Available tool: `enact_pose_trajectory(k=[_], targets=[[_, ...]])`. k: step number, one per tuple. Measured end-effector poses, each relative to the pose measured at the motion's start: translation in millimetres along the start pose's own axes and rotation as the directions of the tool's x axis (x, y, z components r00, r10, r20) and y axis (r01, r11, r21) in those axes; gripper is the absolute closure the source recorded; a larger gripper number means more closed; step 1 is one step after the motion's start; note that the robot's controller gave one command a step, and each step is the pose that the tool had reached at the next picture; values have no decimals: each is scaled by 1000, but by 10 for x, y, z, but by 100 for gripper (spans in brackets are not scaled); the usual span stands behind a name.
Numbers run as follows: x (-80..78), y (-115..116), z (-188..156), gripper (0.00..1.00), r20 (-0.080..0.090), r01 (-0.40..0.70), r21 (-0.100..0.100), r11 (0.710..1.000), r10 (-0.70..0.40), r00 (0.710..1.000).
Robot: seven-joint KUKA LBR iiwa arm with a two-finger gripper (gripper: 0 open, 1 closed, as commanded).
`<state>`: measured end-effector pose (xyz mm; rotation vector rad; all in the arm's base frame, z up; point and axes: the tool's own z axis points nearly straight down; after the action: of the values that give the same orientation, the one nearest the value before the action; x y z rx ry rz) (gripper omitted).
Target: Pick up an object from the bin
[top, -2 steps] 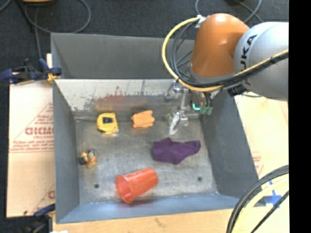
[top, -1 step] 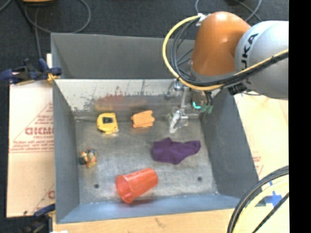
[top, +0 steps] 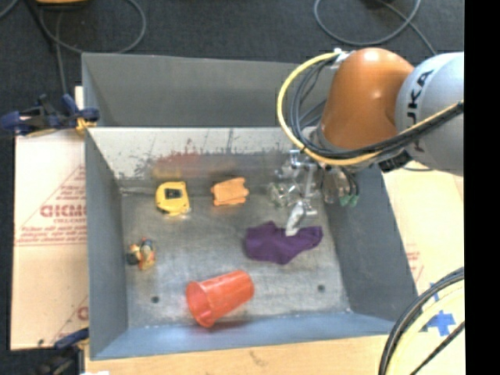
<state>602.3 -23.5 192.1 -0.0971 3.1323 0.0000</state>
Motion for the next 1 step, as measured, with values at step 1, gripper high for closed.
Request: enact_pose_trajectory(k=[1], targets=[[296,-16,126,0,-6,176,2,984,-176,984]])
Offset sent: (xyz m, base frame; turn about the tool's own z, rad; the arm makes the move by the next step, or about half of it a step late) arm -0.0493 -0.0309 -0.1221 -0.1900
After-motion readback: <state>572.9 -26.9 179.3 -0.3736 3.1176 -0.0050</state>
